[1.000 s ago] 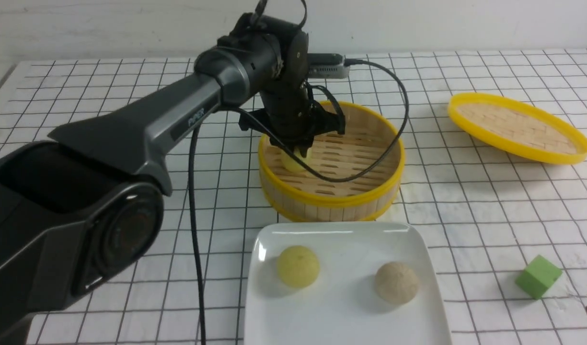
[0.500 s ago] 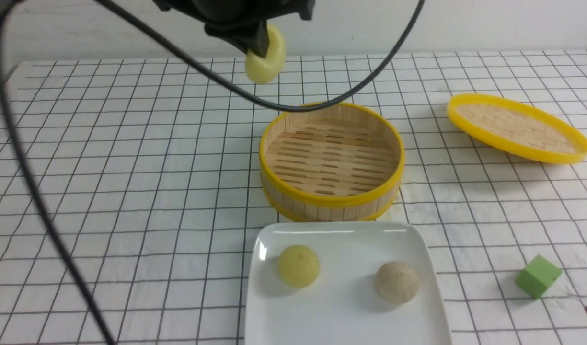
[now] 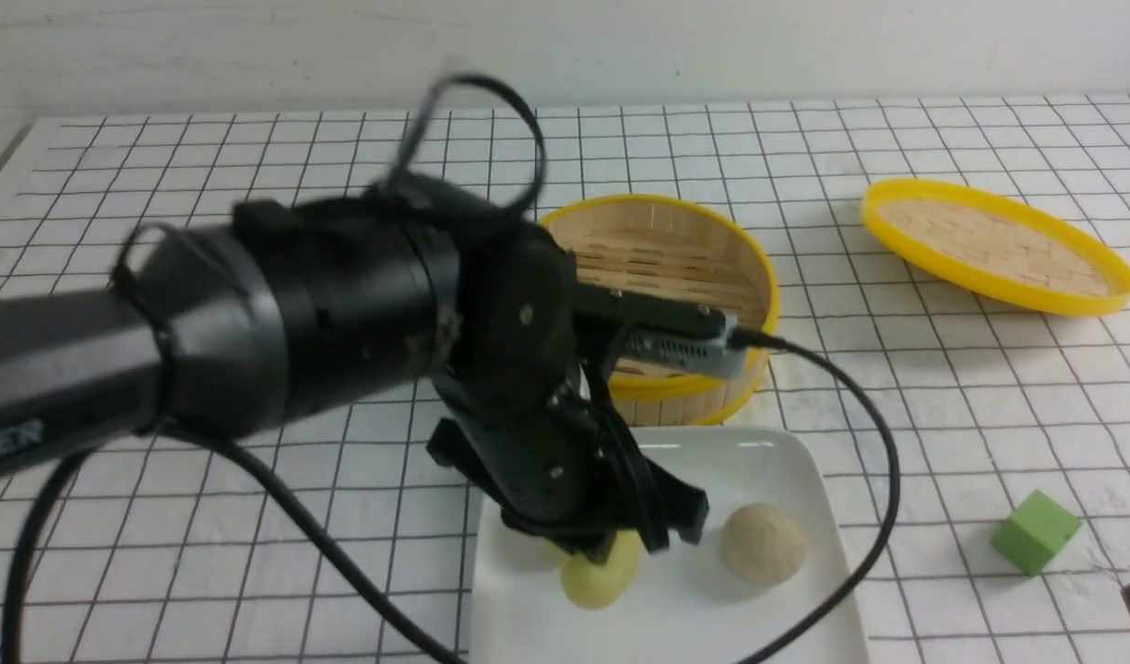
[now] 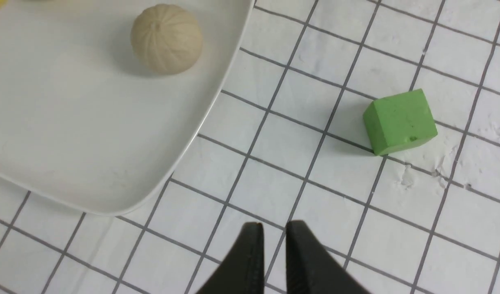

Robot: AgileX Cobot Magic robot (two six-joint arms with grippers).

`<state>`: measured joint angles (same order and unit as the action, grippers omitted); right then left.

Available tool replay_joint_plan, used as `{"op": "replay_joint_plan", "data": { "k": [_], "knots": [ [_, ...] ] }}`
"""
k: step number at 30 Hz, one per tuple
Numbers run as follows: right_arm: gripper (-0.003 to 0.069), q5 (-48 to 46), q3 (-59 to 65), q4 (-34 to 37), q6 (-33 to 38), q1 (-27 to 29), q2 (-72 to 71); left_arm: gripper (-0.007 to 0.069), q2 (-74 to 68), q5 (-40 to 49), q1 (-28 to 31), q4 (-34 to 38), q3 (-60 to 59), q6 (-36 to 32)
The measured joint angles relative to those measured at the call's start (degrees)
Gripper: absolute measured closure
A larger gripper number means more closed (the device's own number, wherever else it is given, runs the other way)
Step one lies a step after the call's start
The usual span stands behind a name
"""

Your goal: Put the steamed buns into the plate on the white-black tablecloth.

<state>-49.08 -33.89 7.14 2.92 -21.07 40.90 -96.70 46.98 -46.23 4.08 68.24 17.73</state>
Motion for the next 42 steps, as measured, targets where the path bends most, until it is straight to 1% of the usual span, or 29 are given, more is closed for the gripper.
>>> {"op": "replay_joint_plan", "data": {
  "k": [2,3,4,6,7,8,9,13,16,18,20,21,23,25,26,27,28,29,30,34,36,38,42],
  "knots": [
    [0.0552,0.00,0.00,0.27,0.00,0.00,0.00,0.0468,-1.54,-1.56,-0.47,-0.06,-0.70,0.92],
    [0.0551,0.00,0.00,0.33,0.00,0.00,0.00,0.0421,-2.30,-1.82,-0.58,-0.06,-0.78,1.18],
    [0.0550,0.00,0.00,0.43,0.00,0.00,0.00,0.0400,-2.68,-1.91,-0.58,0.02,-0.78,1.30],
    [0.0549,0.00,0.00,0.43,0.00,0.00,0.00,0.0326,-3.25,-1.84,-0.64,0.20,-0.78,1.35],
    [0.0549,-0.05,0.00,0.43,0.00,0.00,0.00,0.0319,-3.24,-1.84,-0.64,0.27,-0.78,1.35],
    [0.0547,-0.39,-0.05,0.48,0.00,0.00,0.00,0.0267,-3.31,-1.77,-0.64,0.32,-0.78,1.35],
    [0.0546,-1.06,-0.20,0.48,0.00,0.00,0.00,0.0242,-3.31,-1.77,-0.64,0.39,-0.78,1.40],
    [0.0545,-6.19,-3.09,0.48,0.00,0.00,-0.08,0.0188,-3.31,-1.77,-0.69,0.58,-0.78,1.46],
    [0.0552,-10.42,-5.68,0.48,-0.59,0.00,-1.64,0.0181,-3.26,-1.77,-0.70,0.97,-0.70,1.46],
    [0.0562,-12.06,-6.49,0.48,-1.16,0.00,-3.39,0.0186,-3.26,-1.83,-0.75,1.12,-0.70,1.46],
    [0.0595,-14.04,-7.01,0.41,-2.32,0.00,-7.65,0.0214,-3.10,-1.83,-0.75,1.12,-0.70,1.46],
    [0.0627,-15.20,-7.01,-0.19,-3.50,0.00,-11.82,0.0244,-2.77,-1.83,-0.75,1.12,-0.70,1.46],
    [0.0658,-15.75,-7.01,-0.96,-4.89,0.00,-16.61,0.0290,-2.48,-1.83,-0.75,1.12,-0.70,1.46],
    [0.0672,-14.93,-7.01,-2.17,-6.26,0.00,-22.40,0.0360,-2.14,-1.76,-0.75,1.12,-0.70,1.46],
    [0.0673,-14.37,-6.93,-2.44,-6.78,0.00,-23.73,0.0375,-2.07,-1.76,-0.75,1.12,-0.70,1.46],
    [0.0675,-10.08,-5.73,-3.37,-8.19,0.00,-29.81,0.0433,-2.01,-1.76,-0.75,1.06,-0.70,1.46],
    [0.0675,-8.66,-5.48,-3.45,-8.44,0.00,-30.45,0.0440,-2.01,-1.76,-0.75,1.06,-0.70,1.46],
    [0.0675,-5.37,-3.93,-3.62,-8.90,0.00,-32.97,0.0475,-2.01,-1.76,-0.75,1.06,-0.70,1.46],
    [0.0675,1.39,-0.90,-3.95,-9.24,0.00,-36.74,0.0518,-2.01,-1.76,-0.75,0.96,-0.70,1.46],
    [0.0675,21.62,9.66,-6.40,-9.30,0.00,-41.55,0.0603,-2.01,-1.37,-0.75,0.83,-0.70,1.46],
    [0.0675,27.40,13.54,-6.60,-9.30,0.00,-41.61,0.0617,-2.01,-1.04,-0.75,0.83,-0.70,1.46],
    [0.0673,29.21,15.31,-6.60,-9.41,0.00,-41.61,0.0622,-2.01,-0.98,-0.75,0.83,-0.70,1.46],
    [0.0673,28.43,15.84,-6.66,-9.41,0.00,-41.61,0.0622,-2.01,-0.97,-0.75,0.69,-0.70,1.46]
  ]
}}
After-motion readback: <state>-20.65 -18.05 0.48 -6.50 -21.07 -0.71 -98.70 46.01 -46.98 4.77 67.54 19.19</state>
